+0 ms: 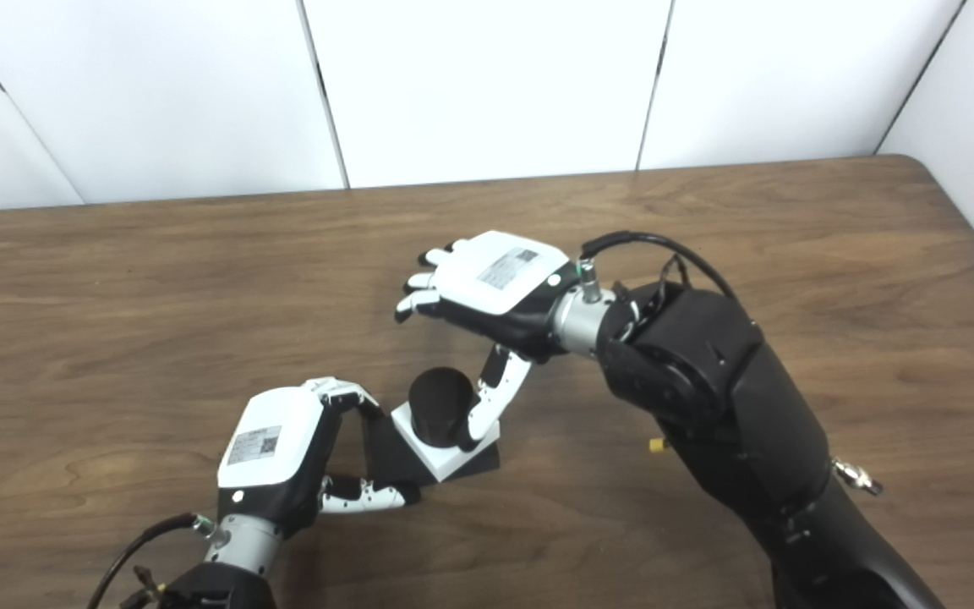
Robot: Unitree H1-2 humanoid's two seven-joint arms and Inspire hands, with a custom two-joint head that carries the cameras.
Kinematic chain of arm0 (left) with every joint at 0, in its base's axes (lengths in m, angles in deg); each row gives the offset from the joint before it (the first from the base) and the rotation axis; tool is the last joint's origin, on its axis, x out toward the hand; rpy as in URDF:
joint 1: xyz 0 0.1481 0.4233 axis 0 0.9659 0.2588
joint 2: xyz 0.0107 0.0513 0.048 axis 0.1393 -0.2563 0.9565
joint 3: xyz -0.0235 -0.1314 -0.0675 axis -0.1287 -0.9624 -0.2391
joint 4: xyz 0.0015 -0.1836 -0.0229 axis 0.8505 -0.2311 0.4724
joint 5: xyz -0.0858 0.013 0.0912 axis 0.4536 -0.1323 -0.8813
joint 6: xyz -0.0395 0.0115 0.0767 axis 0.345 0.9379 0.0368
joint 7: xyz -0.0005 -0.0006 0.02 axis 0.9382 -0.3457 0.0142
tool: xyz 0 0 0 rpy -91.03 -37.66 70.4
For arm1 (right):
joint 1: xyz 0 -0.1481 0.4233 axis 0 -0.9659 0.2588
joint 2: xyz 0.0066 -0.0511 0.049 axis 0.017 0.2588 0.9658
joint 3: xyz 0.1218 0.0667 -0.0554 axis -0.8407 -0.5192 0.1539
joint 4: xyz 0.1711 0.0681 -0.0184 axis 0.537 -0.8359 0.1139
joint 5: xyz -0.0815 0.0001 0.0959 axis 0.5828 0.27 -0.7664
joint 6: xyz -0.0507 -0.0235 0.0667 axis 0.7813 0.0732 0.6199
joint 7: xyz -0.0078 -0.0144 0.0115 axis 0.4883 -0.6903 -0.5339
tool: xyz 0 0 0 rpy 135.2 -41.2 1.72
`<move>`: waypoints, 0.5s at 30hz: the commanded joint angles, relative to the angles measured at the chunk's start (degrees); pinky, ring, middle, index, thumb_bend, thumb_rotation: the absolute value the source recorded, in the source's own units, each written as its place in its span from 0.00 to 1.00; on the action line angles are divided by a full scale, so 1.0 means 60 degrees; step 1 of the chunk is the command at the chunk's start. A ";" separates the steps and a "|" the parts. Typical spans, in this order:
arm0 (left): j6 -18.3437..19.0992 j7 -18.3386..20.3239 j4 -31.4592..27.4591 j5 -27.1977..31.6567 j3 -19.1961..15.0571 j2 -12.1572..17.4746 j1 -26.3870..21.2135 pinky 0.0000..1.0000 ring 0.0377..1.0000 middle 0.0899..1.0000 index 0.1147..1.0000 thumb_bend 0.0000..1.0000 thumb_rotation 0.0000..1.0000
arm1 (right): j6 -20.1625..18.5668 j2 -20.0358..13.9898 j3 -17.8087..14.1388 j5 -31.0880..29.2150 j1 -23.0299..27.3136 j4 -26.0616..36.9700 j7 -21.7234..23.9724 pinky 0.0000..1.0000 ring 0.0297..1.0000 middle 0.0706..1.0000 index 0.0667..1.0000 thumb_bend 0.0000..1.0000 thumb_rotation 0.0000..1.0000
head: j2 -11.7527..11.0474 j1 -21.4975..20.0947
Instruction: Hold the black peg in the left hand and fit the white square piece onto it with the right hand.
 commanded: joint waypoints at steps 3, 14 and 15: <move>-0.0043 0.0927 0.0401 -0.0609 0.0351 0.0205 0.0123 0.82 0.83 0.79 0.81 0.90 0.37 | -0.0026 -0.0165 -0.0313 -0.0092 0.0205 0.0313 -0.0299 1.00 1.00 0.92 0.84 1.00 0.54 | -0.0008 0.0000; -0.0242 0.2984 -0.0427 -0.0830 0.0180 0.0564 -0.0012 1.00 1.00 1.00 1.00 1.00 0.52 | -0.0098 -0.0167 -0.0516 -0.0312 0.0249 0.0220 -0.0344 1.00 1.00 0.92 0.83 1.00 0.53 | -0.0062 0.0142; -0.0249 0.3058 -0.0487 -0.0736 0.0126 0.0576 -0.0007 1.00 1.00 1.00 1.00 1.00 0.52 | -0.0098 -0.0156 -0.0529 -0.0339 0.0277 0.0200 -0.0355 1.00 1.00 0.92 0.83 1.00 0.53 | -0.0062 0.0142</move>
